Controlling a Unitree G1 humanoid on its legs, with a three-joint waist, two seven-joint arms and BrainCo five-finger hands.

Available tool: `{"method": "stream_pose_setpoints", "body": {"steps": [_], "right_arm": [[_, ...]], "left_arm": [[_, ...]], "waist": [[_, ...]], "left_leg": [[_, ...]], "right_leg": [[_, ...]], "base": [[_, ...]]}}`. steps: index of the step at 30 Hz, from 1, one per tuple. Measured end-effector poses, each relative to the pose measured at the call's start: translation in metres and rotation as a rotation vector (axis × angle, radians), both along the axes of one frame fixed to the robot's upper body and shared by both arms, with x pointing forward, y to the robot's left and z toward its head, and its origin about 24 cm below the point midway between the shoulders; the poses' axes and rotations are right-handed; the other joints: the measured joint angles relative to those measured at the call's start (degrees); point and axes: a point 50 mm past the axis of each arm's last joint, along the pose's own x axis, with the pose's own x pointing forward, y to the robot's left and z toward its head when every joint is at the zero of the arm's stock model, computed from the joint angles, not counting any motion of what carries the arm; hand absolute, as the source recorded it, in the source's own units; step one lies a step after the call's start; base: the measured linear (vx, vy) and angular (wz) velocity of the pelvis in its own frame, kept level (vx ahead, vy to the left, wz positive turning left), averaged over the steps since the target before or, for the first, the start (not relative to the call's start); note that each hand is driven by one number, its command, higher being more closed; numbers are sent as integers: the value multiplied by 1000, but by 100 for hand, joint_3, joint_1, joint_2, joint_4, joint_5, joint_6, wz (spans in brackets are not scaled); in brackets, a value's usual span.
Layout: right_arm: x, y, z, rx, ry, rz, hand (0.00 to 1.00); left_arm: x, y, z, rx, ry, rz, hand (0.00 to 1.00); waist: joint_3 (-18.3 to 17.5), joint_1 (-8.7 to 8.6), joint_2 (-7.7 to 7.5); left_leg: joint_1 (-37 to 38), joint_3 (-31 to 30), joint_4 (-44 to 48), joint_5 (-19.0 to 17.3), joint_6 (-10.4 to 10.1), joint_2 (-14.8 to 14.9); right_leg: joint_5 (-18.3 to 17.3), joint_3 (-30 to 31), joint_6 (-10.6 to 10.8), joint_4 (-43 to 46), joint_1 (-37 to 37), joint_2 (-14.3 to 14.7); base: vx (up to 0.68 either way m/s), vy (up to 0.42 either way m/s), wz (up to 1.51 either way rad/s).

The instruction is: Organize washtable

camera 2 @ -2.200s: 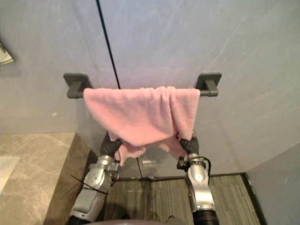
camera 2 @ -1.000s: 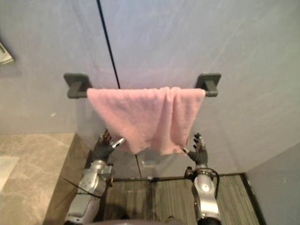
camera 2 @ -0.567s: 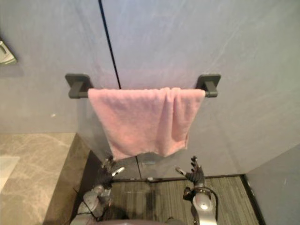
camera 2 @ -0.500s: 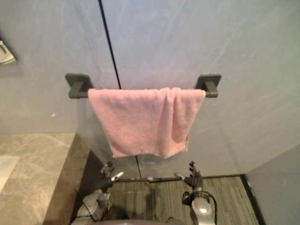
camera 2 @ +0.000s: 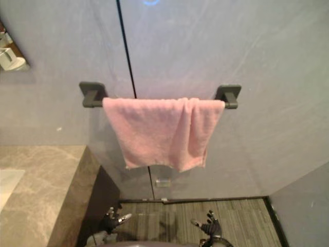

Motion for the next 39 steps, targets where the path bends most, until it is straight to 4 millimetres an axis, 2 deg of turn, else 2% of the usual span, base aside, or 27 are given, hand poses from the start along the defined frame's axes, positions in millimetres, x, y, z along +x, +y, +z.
{"method": "stream_pose_setpoints", "body": {"steps": [3,10,11,13,14,16,17,20,22,23,29,33,35,39], "right_arm": [[6,-7,14,-27,-79,-35,0],[41,-56,103,-244,-505,-193,0],[44,-56,111,-258,-541,-194,0],[54,-60,145,-331,-683,-202,0],[55,-61,153,-352,-714,-203,0],[58,-63,186,-424,-841,-210,0],[58,-63,194,-449,-872,-210,0],[59,-61,237,-559,-1053,-230,0],[60,-59,249,-580,-1108,-234,0],[61,-58,265,-629,-1184,-231,0],[60,-49,298,-695,-1372,-238,0],[53,-35,320,-672,-1538,-199,0],[57,-27,326,-623,-1602,-139,0],[69,0,337,-429,-1725,97,0]], "left_arm": [[4,6,12,17,-68,29,0],[40,31,89,127,-464,135,0],[41,33,95,137,-493,149,0],[47,37,119,162,-599,182,0],[49,37,125,163,-628,184,0],[56,36,153,169,-759,191,0],[57,37,161,174,-798,197,0],[58,42,208,212,-1022,252,0],[57,42,223,220,-1093,265,0],[56,44,242,237,-1192,294,0],[40,49,285,312,-1419,398,0],[27,41,314,295,-1600,396,0],[25,35,323,249,-1662,359,0],[36,12,333,-15,-1746,188,0]], "waist": [[-7,27,0],[-42,120,-36],[-43,120,-39],[-43,129,-39],[-43,130,-40],[-51,128,-51],[-52,126,-52],[-79,94,-66],[-86,86,-69],[-88,88,-70],[-119,81,-23],[-111,77,22],[-122,66,41],[-230,-8,105]], "left_leg": [[-1,22,0,-3,-3,10],[-12,111,60,-94,-19,45],[-18,119,89,-120,-15,46],[-60,156,247,-227,-8,51],[-78,158,256,-247,-12,52],[-119,164,389,-346,-10,61],[-126,169,417,-361,-15,66],[-114,155,439,-380,-29,76],[-100,117,444,-380,-29,74],[-93,86,456,-380,-28,59],[-10,15,485,-400,7,-3],[-4,-27,499,-406,23,-33],[41,-30,500,-403,22,-47],[77,-40,492,-399,26,-58]], "right_leg": [[-28,4,-9,47,-24,0],[-199,-32,16,272,-97,-70],[-200,-29,16,272,-91,-75],[-214,-12,25,271,-48,-86],[-222,-14,31,267,-18,-90],[-250,-17,43,266,5,-98],[-256,-16,45,267,8,-97],[-273,-16,46,266,7,-83],[-273,-17,45,267,4,-82],[-273,-17,45,267,21,-76],[-276,-11,50,265,136,-103],[-280,-17,53,272,137,-109],[-279,-21,53,273,178,-106],[-278,-31,52,269,210,-109]], "base": [[0,0,0],[2,-2,2],[31,18,-9],[33,11,-7],[0,0,0],[0,0,0],[47,-5,-4],[58,-15,-1],[32,-11,2],[8,-12,5],[-51,-4,3],[-84,-1,3],[-63,-4,-1],[-16,-5,1]]}}
